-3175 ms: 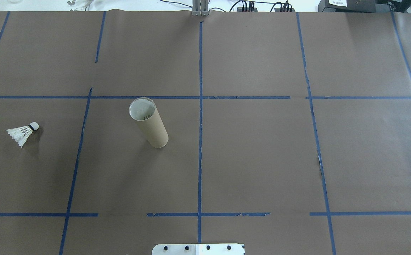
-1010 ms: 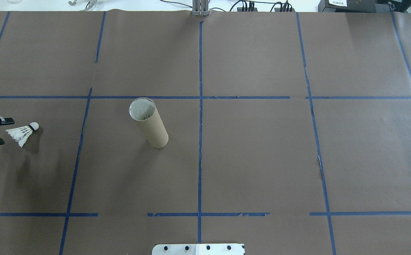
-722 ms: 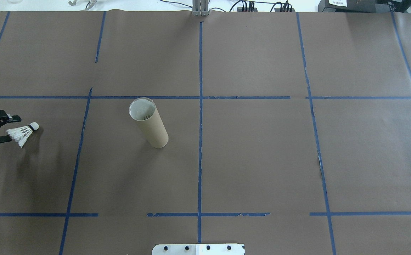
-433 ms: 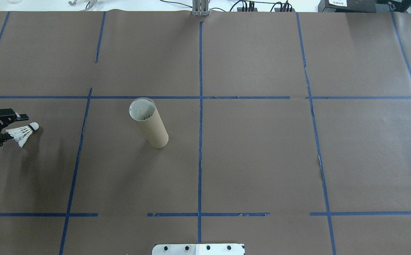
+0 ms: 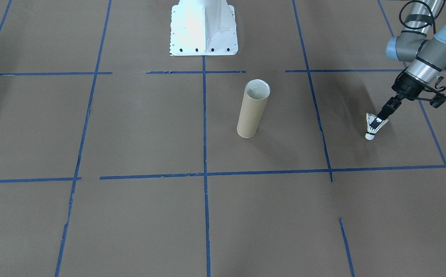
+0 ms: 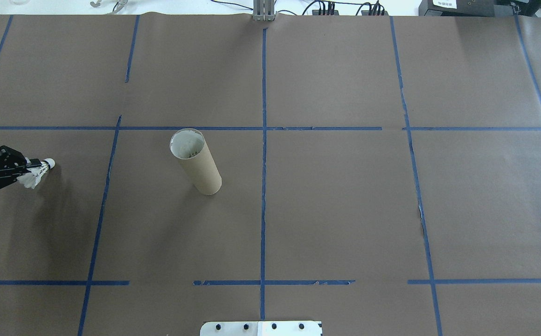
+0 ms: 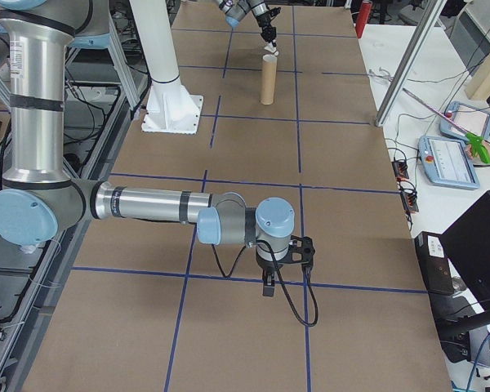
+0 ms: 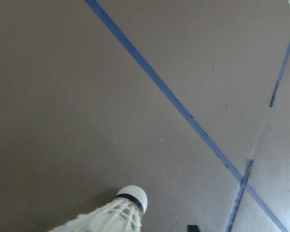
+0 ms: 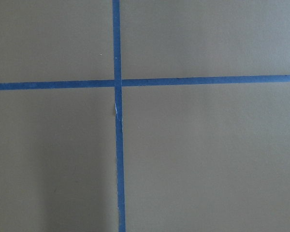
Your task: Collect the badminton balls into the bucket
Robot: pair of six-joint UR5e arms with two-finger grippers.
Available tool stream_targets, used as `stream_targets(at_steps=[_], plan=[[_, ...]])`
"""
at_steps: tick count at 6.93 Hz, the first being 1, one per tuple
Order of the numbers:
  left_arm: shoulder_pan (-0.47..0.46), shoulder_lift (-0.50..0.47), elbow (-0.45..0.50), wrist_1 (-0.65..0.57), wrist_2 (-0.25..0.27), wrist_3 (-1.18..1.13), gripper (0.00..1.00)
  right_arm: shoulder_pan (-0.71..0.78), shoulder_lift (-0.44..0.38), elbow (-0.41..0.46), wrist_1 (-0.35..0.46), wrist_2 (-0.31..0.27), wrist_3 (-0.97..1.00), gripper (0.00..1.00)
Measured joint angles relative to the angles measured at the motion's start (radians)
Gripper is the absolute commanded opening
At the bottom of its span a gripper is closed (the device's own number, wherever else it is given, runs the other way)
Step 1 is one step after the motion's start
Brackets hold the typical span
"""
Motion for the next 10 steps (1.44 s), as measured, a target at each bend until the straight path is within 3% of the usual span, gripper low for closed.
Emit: stream_targets(at_steps=[1,3,4,5,8,10], plan=[[-0.002,0.001,-0.015,0.000,-0.044,0.002,0.00,0.000,0.000,0.000,0.000,0.000,0.000,1.00],[-0.067,0.003,-0.100,0.054,-0.264,0.002,0.00,0.000,0.000,0.000,0.000,0.000,0.000,1.00],[-0.122,-0.008,-0.182,0.152,-0.366,0.007,0.00,0.000,0.000,0.000,0.000,0.000,0.000,1.00],[-0.150,-0.029,-0.288,0.296,-0.422,0.038,0.00,0.000,0.000,0.000,0.000,0.000,0.000,1.00],[-0.186,-0.112,-0.611,0.805,-0.452,0.266,0.00,0.000,0.000,0.000,0.000,0.000,0.000,1.00],[-0.234,-0.271,-0.810,1.253,-0.450,0.457,0.00,0.000,0.000,0.000,0.000,0.000,0.000,1.00]])
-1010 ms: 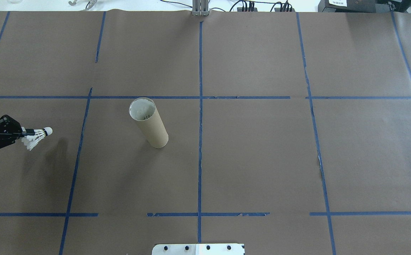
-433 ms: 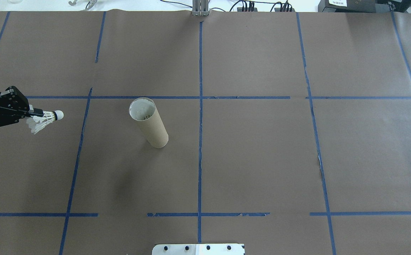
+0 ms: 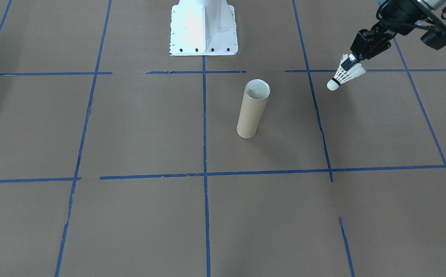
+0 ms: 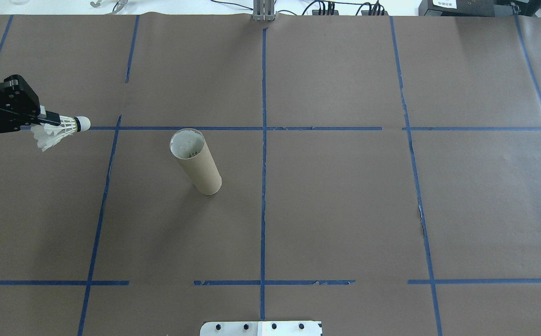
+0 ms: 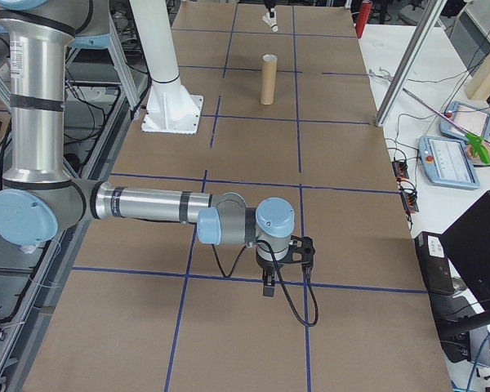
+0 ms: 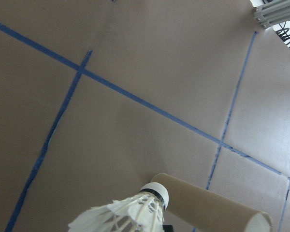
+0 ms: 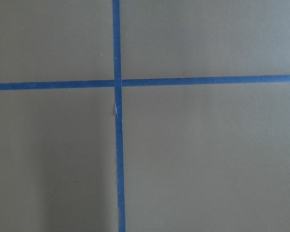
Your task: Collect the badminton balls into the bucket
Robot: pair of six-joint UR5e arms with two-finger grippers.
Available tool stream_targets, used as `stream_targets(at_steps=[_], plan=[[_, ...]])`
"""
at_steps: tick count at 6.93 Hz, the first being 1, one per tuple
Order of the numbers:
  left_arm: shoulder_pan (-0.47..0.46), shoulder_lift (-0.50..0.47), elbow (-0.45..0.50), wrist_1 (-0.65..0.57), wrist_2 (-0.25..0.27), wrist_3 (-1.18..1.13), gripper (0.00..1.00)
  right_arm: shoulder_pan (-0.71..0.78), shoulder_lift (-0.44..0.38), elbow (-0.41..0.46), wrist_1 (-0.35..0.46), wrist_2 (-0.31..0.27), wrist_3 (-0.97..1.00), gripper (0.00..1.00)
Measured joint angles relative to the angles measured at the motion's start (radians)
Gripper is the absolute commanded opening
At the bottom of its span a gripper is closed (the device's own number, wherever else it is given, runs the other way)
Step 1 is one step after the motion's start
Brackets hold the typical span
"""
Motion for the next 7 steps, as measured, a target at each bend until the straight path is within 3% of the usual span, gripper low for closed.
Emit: stream_targets(at_steps=[2,3,5,7], plan=[[-0.010,-0.281,-0.080,0.478,0.045,0.173,0.00,0.000,0.000,0.000,0.000,0.000,0.000,1.00],[0.023,-0.398,-0.088,0.655,0.110,0.241,0.00,0.000,0.000,0.000,0.000,0.000,0.000,1.00],[0.165,-0.587,-0.056,0.928,0.299,0.347,0.00,0.000,0.000,0.000,0.000,0.000,0.000,1.00],[0.265,-0.746,0.068,1.094,0.429,0.474,0.00,0.000,0.000,0.000,0.000,0.000,0.000,1.00]])
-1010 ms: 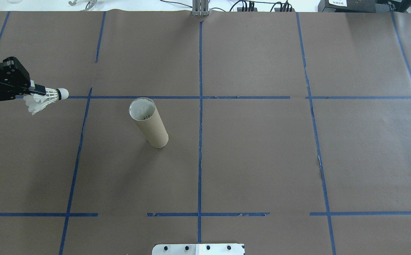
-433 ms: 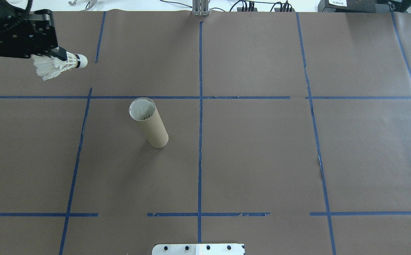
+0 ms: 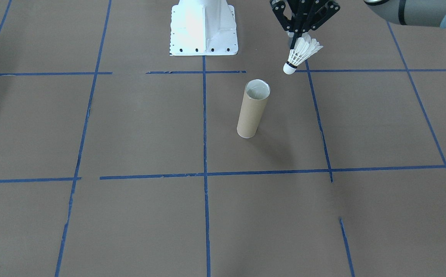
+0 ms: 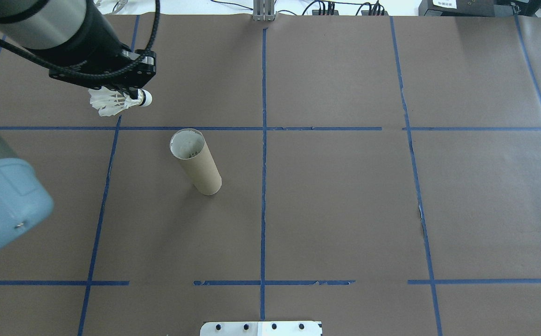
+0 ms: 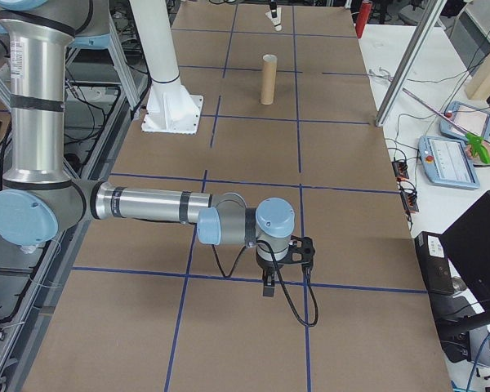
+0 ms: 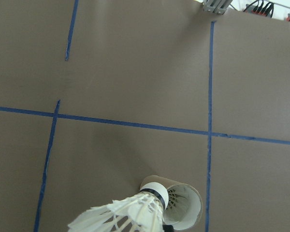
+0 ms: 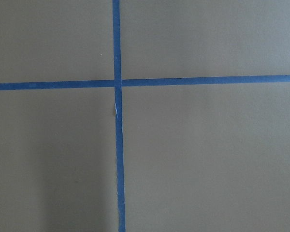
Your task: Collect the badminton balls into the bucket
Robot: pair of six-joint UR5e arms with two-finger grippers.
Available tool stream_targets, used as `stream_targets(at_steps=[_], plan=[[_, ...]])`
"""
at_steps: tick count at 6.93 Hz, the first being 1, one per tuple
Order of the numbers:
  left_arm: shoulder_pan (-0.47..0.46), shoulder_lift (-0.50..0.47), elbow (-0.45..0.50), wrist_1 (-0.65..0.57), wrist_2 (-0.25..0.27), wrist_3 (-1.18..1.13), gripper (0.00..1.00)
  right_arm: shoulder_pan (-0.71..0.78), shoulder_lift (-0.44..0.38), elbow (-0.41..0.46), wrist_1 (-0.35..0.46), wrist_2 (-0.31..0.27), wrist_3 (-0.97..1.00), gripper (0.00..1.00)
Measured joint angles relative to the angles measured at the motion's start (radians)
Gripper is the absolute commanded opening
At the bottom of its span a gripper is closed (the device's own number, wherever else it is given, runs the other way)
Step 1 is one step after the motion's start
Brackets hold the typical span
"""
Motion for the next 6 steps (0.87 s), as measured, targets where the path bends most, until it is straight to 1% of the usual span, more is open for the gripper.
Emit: stream_targets(at_steps=[1,2,3,4,5,6], plan=[[0.034,-0.043,0.060,0.032,0.054,0.060,0.00,0.000,0.000,0.000,0.000,0.000,0.000,1.00],[0.067,-0.067,0.114,0.043,0.105,0.109,0.00,0.000,0.000,0.000,0.000,0.000,0.000,1.00],[0.104,-0.083,0.166,0.048,0.157,0.159,0.00,0.000,0.000,0.000,0.000,0.000,0.000,1.00],[0.143,-0.089,0.197,0.050,0.199,0.199,0.00,0.000,0.000,0.000,0.000,0.000,0.000,1.00],[0.174,-0.090,0.212,0.053,0.222,0.219,0.00,0.000,0.000,0.000,0.000,0.000,0.000,1.00],[0.194,-0.090,0.220,0.054,0.230,0.226,0.00,0.000,0.000,0.000,0.000,0.000,0.000,1.00]])
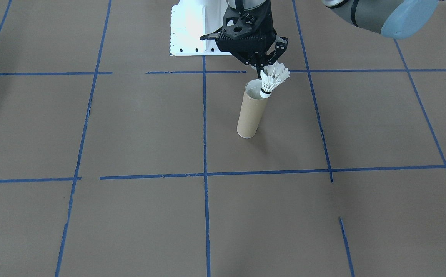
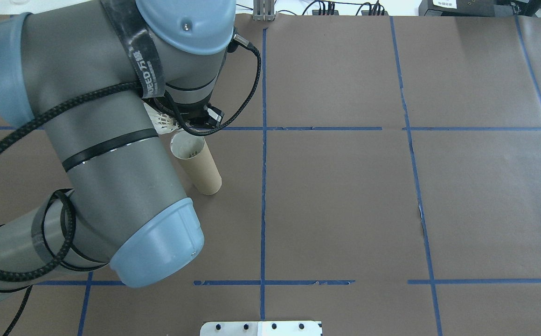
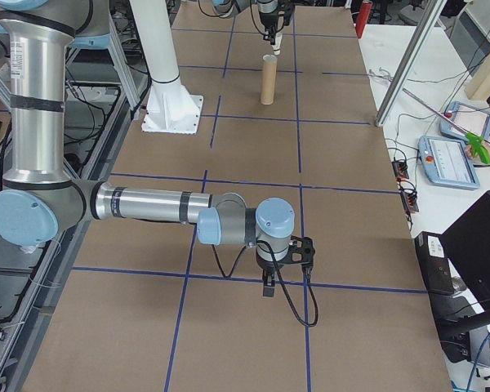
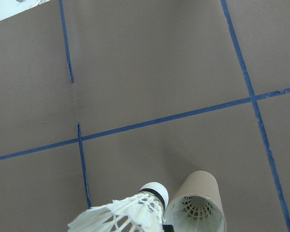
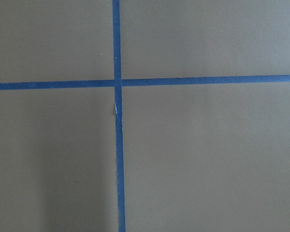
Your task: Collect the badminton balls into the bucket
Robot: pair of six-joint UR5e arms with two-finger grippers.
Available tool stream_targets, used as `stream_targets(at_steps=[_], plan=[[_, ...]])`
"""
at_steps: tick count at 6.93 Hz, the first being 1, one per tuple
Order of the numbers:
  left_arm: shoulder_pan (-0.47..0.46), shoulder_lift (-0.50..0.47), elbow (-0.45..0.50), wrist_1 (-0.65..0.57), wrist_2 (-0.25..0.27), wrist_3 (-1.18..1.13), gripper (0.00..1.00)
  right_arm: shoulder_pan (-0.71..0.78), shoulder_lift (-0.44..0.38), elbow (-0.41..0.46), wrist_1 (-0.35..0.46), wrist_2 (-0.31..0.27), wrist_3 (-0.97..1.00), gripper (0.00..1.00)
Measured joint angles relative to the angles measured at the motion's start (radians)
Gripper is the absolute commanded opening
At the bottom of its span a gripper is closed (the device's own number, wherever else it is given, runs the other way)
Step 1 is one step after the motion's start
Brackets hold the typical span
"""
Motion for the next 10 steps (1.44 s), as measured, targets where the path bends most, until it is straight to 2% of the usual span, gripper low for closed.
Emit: stream_targets(at_steps=[2,3,10], plan=[[0.012,-0.002,0.008,0.011,0.003,0.004,0.00,0.000,0.000,0.000,0.000,0.000,0.000,1.00],[0.013,-0.002,0.008,0.015,0.001,0.004,0.99,0.000,0.000,0.000,0.000,0.000,0.000,1.00],[0.015,0.014,-0.003,-0.010,-0.007,0.028,1.00,0.000,0.000,0.000,0.000,0.000,0.000,1.00]])
